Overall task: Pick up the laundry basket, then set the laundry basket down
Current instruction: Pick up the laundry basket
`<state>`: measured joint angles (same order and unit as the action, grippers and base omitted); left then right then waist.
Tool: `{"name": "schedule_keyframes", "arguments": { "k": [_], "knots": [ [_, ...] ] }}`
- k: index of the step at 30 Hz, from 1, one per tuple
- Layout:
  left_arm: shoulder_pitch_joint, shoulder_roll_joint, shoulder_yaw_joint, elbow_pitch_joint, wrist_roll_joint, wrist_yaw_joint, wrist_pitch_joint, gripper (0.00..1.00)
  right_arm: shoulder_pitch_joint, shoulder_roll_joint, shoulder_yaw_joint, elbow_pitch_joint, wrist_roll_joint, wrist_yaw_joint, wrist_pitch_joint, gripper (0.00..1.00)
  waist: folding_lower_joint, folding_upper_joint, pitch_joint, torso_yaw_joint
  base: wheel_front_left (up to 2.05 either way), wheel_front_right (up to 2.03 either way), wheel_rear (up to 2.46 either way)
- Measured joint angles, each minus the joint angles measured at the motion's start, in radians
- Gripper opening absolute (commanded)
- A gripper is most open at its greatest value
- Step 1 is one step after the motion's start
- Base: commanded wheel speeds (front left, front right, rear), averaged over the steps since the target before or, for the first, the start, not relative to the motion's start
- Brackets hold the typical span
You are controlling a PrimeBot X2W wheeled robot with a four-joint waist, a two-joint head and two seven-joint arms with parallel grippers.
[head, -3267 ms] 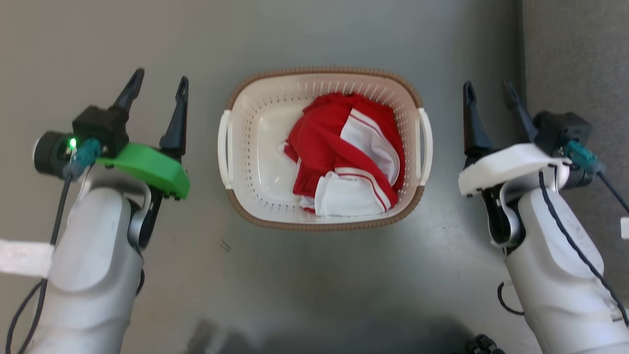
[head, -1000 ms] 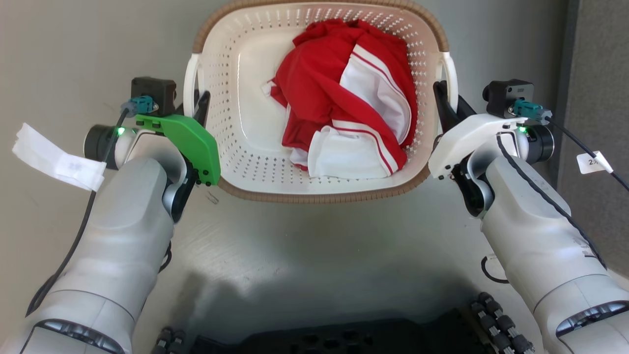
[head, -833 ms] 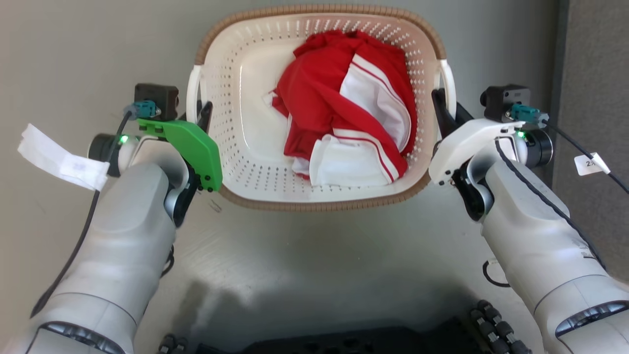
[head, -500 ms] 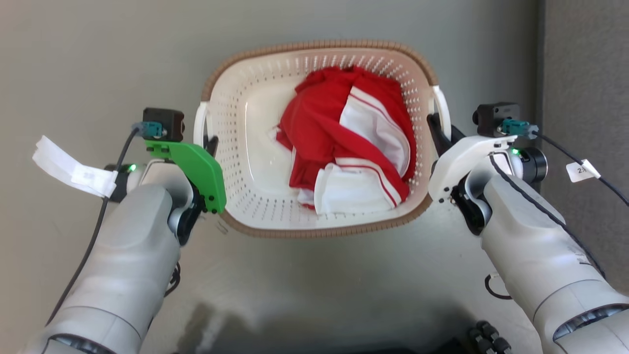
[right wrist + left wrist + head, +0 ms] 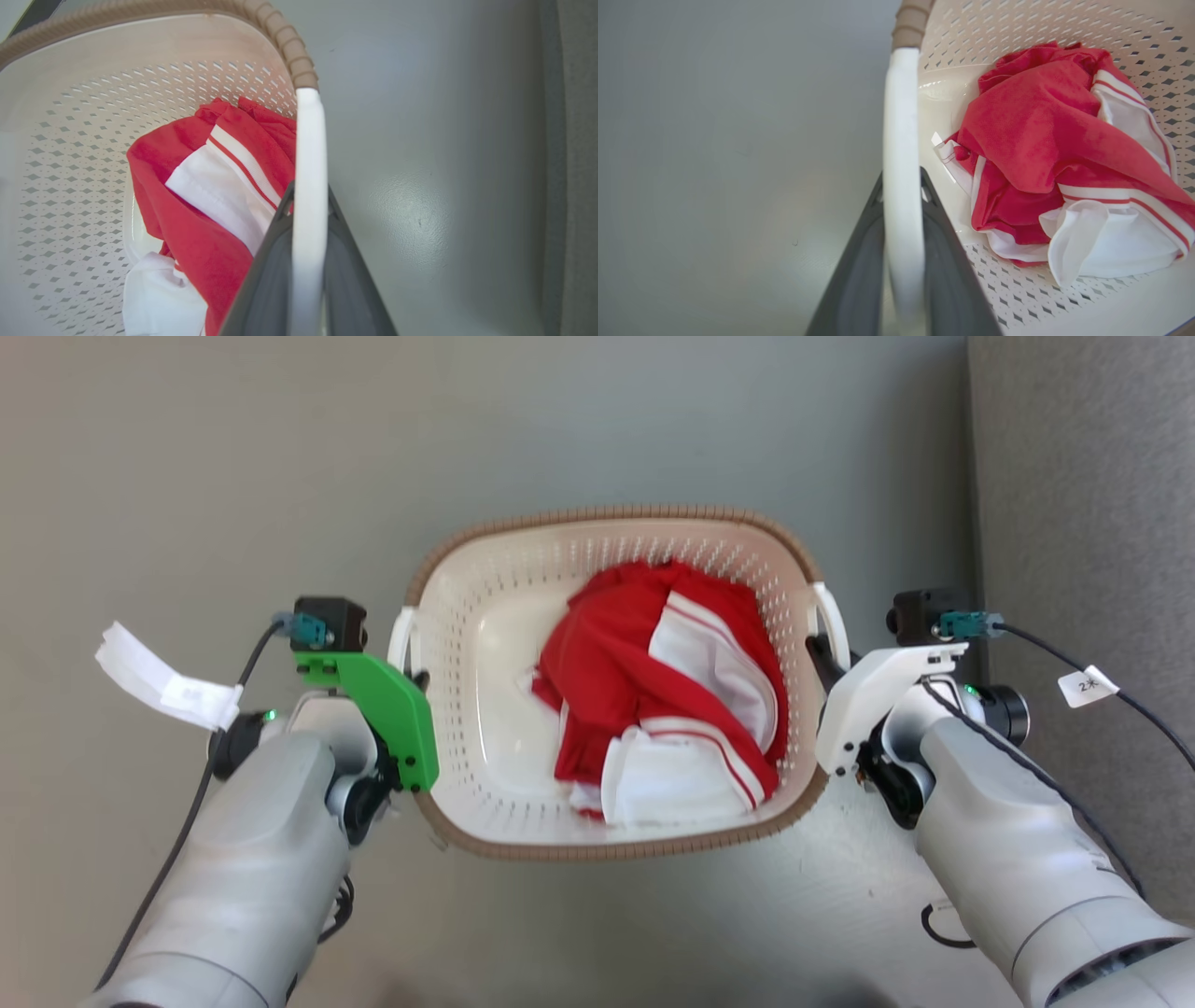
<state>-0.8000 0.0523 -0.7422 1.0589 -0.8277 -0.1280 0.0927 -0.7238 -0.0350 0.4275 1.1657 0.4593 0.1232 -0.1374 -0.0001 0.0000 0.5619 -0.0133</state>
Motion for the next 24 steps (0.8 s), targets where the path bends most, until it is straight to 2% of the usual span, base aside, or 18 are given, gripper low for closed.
{"name": "schedule_keyframes", "arguments": {
  "k": [24],
  "knots": [
    [0.115,0.037,-0.040,-0.013,-0.157,-0.001,0.195,0.00,0.084,0.008,0.087,0.009,0.144,0.009,0.223,0.00,0.0000,0.0000,-0.248,-0.004,0.00,0.00,0.00]
  ]
}}
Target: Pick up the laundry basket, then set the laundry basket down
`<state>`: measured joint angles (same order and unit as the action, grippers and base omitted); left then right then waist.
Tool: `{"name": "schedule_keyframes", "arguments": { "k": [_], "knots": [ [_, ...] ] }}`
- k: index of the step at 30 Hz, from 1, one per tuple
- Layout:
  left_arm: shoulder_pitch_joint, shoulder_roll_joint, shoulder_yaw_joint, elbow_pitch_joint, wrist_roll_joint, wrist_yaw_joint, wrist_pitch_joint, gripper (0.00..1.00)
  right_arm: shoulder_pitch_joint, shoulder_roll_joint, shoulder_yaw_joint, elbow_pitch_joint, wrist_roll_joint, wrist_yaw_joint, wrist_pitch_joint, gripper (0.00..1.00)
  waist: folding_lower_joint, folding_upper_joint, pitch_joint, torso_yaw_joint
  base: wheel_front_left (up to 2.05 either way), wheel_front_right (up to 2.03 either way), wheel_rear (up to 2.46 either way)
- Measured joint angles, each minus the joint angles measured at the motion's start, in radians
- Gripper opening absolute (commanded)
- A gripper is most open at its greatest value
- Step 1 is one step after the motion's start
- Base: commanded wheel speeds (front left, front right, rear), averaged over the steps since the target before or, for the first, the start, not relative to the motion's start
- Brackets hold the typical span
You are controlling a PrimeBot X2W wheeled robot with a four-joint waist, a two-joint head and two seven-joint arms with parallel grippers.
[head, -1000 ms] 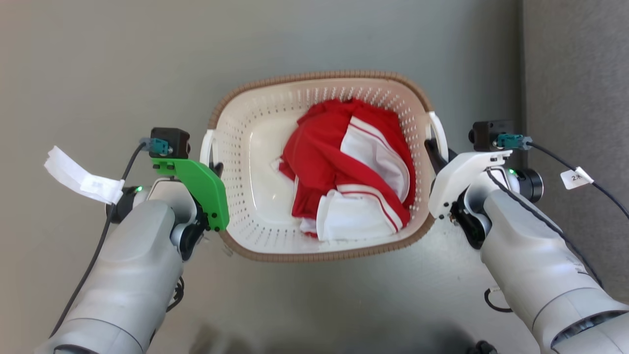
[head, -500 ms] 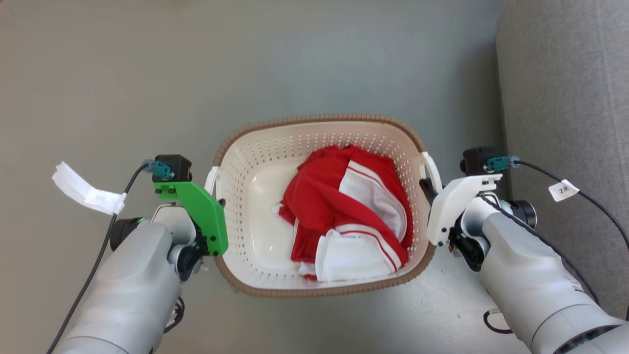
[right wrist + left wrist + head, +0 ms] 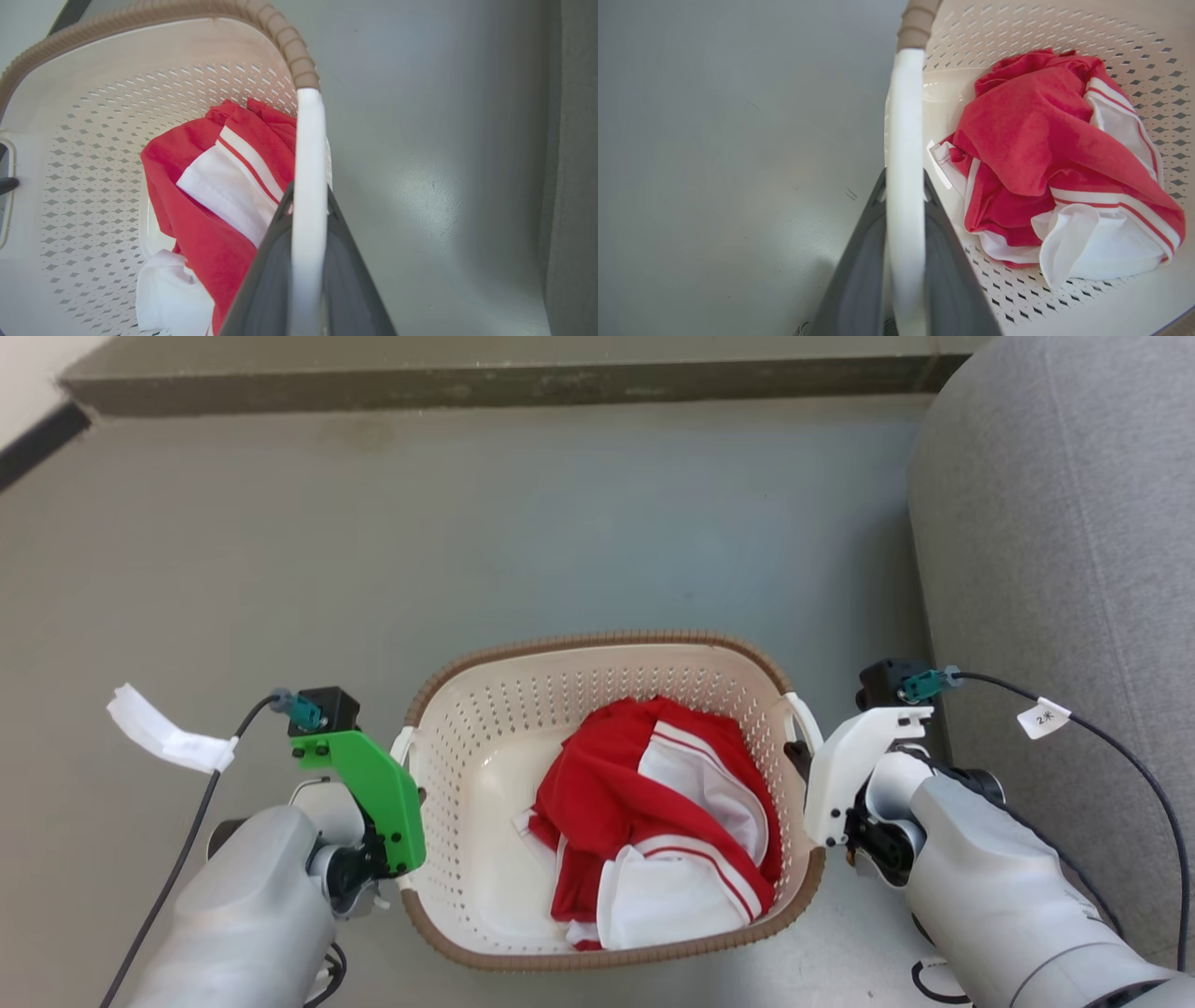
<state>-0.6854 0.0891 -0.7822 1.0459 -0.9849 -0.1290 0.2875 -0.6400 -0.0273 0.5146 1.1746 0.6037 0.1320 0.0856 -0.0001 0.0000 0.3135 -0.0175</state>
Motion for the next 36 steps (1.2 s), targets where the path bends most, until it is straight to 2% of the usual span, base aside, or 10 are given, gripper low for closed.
{"name": "schedule_keyframes", "arguments": {
  "k": [14,28,36],
  "knots": [
    [0.063,0.021,-0.006,0.004,-0.063,0.000,0.061,0.00,0.050,0.002,0.053,-0.021,0.067,0.000,0.093,0.00,0.0000,0.0000,-0.111,-0.017,0.00,0.00,0.00],
    [0.116,0.028,-0.025,0.009,-0.110,0.000,0.091,0.00,0.098,0.002,0.085,-0.025,0.118,0.000,0.136,0.00,0.0000,0.0000,-0.217,-0.045,0.00,0.00,0.00],
    [0.117,0.032,-0.028,0.008,-0.118,0.000,0.101,0.00,0.099,0.002,0.095,-0.026,0.132,0.000,0.140,0.00,0.0000,0.0000,-0.231,-0.057,0.00,0.00,0.00]
  ]
}}
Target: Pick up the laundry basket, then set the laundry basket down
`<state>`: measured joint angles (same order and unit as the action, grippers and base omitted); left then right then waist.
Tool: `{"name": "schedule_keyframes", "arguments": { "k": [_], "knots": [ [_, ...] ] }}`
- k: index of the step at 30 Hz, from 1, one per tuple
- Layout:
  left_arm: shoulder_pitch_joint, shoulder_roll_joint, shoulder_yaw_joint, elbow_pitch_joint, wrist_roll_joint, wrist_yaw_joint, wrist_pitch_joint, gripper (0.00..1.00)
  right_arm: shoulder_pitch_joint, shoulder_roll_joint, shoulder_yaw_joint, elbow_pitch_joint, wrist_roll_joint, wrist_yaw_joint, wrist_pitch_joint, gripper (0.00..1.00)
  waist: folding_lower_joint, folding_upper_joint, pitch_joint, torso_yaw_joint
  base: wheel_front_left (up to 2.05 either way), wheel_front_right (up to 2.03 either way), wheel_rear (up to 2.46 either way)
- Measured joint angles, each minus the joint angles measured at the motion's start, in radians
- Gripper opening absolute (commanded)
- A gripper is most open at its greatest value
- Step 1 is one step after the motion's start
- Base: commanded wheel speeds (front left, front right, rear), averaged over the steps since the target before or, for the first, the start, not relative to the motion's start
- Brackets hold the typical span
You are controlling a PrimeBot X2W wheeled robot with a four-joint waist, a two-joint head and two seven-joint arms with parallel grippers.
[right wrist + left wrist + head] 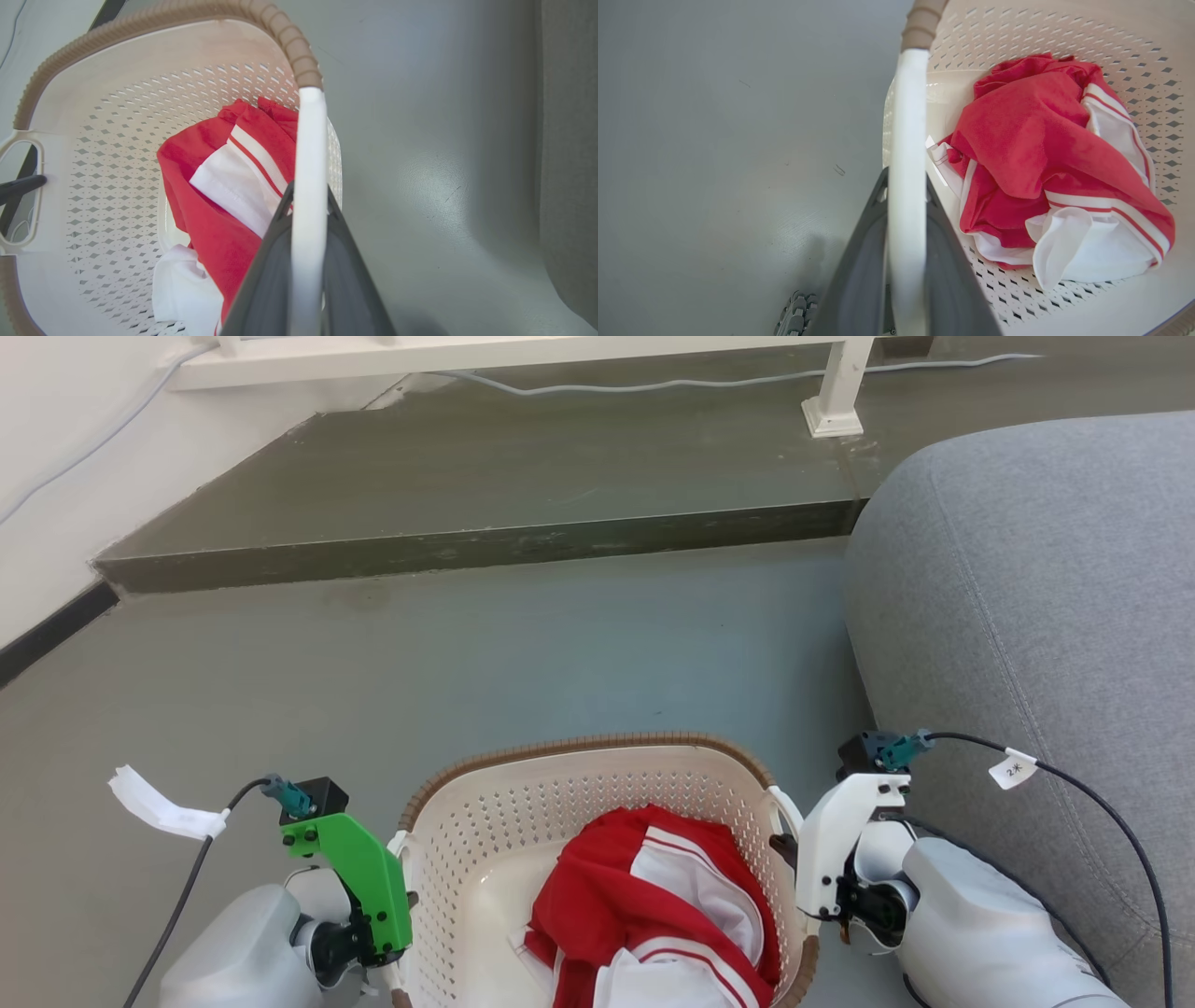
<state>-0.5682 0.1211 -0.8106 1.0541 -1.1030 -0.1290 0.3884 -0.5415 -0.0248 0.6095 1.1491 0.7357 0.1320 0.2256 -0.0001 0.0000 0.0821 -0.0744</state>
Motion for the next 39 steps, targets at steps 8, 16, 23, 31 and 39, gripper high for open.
{"name": "schedule_keyframes", "arguments": {
  "k": [8,16,23,31,39],
  "knots": [
    [0.001,0.002,-0.005,-0.001,-0.003,0.000,0.007,0.00,0.000,0.000,0.012,0.000,0.014,0.000,0.006,0.00,0.0000,0.0000,-0.005,-0.002,0.00,0.00,0.00],
    [0.001,0.004,-0.008,-0.001,-0.015,0.000,0.007,0.00,0.000,-0.001,0.017,0.000,0.024,0.000,0.006,0.00,0.0000,0.0000,-0.006,0.000,0.00,0.00,0.00],
    [0.001,0.007,-0.017,-0.004,-0.018,0.000,0.007,0.00,0.000,-0.001,0.022,0.000,0.040,0.000,0.002,0.00,0.0000,0.0000,-0.004,0.000,0.00,0.00,0.00],
    [-0.001,0.013,-0.027,-0.012,-0.017,0.000,-0.024,0.00,-0.003,0.000,0.025,-0.007,0.040,0.000,-0.049,0.00,0.0000,0.0000,0.019,0.007,0.00,0.00,0.00],
    [-0.028,0.019,-0.028,-0.026,-0.010,0.000,-0.067,0.00,-0.016,-0.001,0.027,-0.010,0.040,-0.001,-0.093,0.00,0.0000,0.0000,0.066,0.014,0.00,0.00,0.00]
  ]
}}
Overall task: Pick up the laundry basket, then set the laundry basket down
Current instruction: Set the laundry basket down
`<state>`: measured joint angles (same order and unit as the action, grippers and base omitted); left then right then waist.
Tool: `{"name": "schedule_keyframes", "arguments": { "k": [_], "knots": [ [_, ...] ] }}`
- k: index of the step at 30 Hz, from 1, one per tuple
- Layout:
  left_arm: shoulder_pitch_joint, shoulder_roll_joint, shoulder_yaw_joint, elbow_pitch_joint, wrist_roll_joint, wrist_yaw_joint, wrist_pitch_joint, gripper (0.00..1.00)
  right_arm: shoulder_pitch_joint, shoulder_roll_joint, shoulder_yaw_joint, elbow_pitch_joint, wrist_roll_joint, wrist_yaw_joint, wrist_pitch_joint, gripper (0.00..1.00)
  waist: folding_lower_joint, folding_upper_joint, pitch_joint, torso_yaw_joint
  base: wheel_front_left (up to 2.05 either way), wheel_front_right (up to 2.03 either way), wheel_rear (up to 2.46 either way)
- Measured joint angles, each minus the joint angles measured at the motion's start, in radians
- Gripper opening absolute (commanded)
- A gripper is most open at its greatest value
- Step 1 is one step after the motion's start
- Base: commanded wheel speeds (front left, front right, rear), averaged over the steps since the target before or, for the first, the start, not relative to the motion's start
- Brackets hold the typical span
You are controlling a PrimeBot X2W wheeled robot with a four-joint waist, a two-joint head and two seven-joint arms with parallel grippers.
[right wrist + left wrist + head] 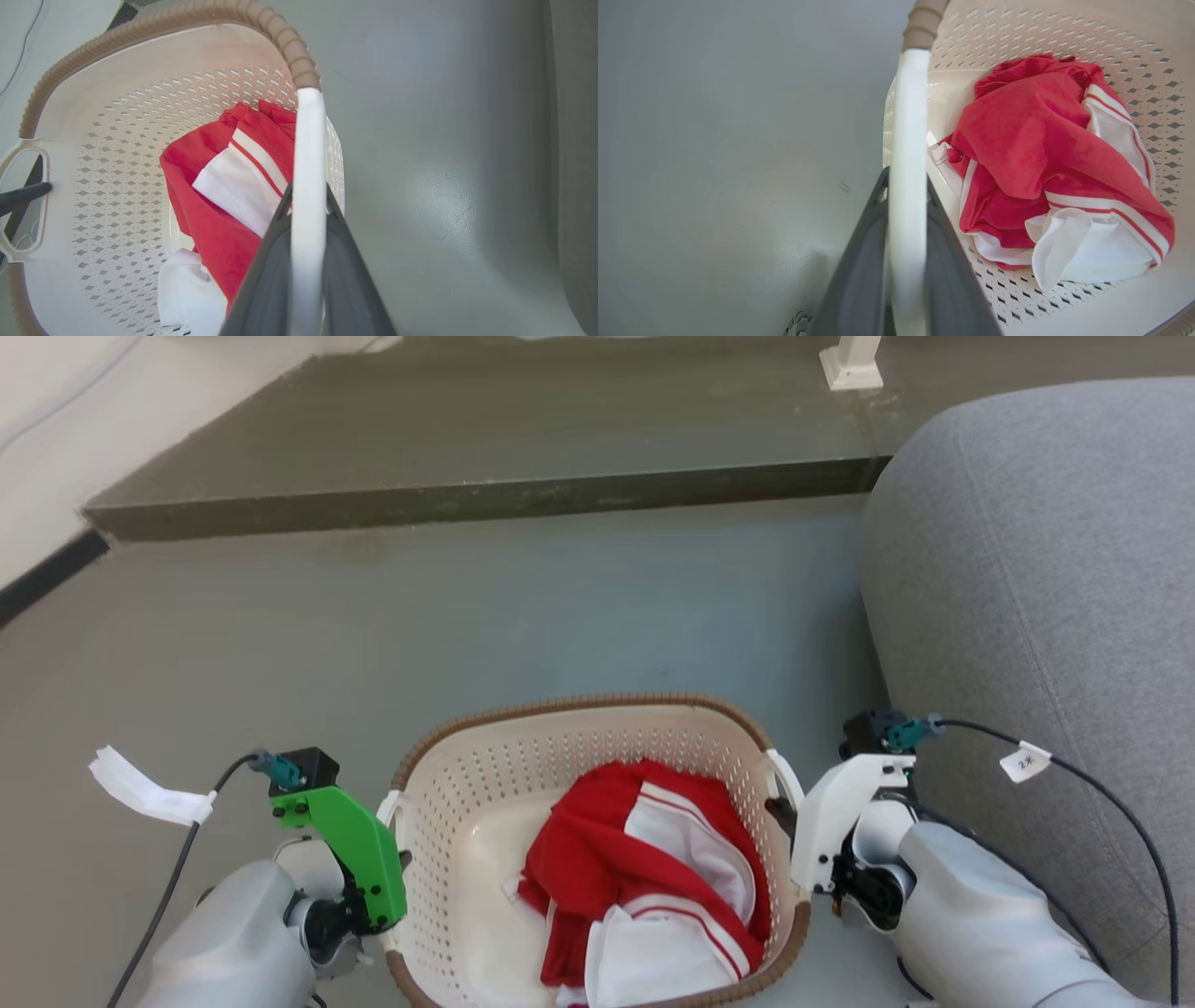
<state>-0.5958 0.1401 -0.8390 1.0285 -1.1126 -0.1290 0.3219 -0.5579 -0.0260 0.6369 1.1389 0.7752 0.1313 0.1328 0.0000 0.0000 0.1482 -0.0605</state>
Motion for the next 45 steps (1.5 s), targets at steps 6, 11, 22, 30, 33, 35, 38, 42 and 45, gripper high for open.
{"name": "schedule_keyframes", "arguments": {
  "k": [6,11,22,30,33,35,38,42,45],
  "knots": [
    [-0.036,0.003,-0.001,-0.004,0.017,0.000,-0.039,0.00,-0.042,-0.001,0.012,-0.002,-0.010,-0.009,-0.030,0.00,0.0000,0.0000,0.058,0.003,0.00,0.00,0.00],
    [-0.077,0.007,-0.005,-0.007,0.033,0.000,-0.088,0.00,-0.085,-0.001,0.014,-0.003,-0.031,-0.019,-0.076,0.00,0.0000,0.0000,0.119,0.004,0.00,0.00,0.00],
    [-0.156,0.006,-0.008,0.002,0.081,-0.002,-0.186,0.00,-0.160,-0.004,0.016,-0.007,-0.058,-0.050,-0.160,0.00,0.0000,0.0000,0.269,0.014,0.00,0.00,0.00],
    [-0.223,0.002,-0.007,0.016,0.101,-0.003,-0.260,0.00,-0.220,-0.010,0.014,-0.010,-0.069,-0.060,-0.215,0.00,0.0001,0.0000,0.381,0.026,0.00,0.00,0.00],
    [-0.239,-0.002,-0.007,0.022,0.114,-0.003,-0.282,0.00,-0.236,-0.012,0.015,-0.011,-0.073,-0.065,-0.232,0.00,0.0001,0.0000,0.425,0.031,0.00,0.00,0.00],
    [-0.251,-0.003,-0.007,0.023,0.121,-0.003,-0.295,0.00,-0.246,-0.013,0.015,-0.010,-0.082,-0.070,-0.243,0.00,0.0001,0.0000,0.453,0.034,0.00,0.00,0.00],
    [-0.273,-0.003,-0.008,0.025,0.140,-0.003,-0.324,0.00,-0.267,-0.016,0.016,-0.010,-0.091,-0.071,-0.260,0.00,0.0002,0.0000,0.496,0.038,0.00,0.00,0.00],
    [-0.307,-0.003,-0.010,0.031,0.148,-0.003,-0.350,0.00,-0.292,-0.018,0.013,-0.010,-0.091,-0.070,-0.274,0.00,0.0002,0.0000,0.554,0.042,0.00,0.00,0.00],
    [-0.330,-0.004,-0.010,0.033,0.151,-0.003,-0.374,0.00,-0.312,-0.022,0.012,-0.010,-0.091,-0.070,-0.291,0.00,0.0002,0.0000,0.597,0.044,0.00,0.00,0.00]
  ]
}}
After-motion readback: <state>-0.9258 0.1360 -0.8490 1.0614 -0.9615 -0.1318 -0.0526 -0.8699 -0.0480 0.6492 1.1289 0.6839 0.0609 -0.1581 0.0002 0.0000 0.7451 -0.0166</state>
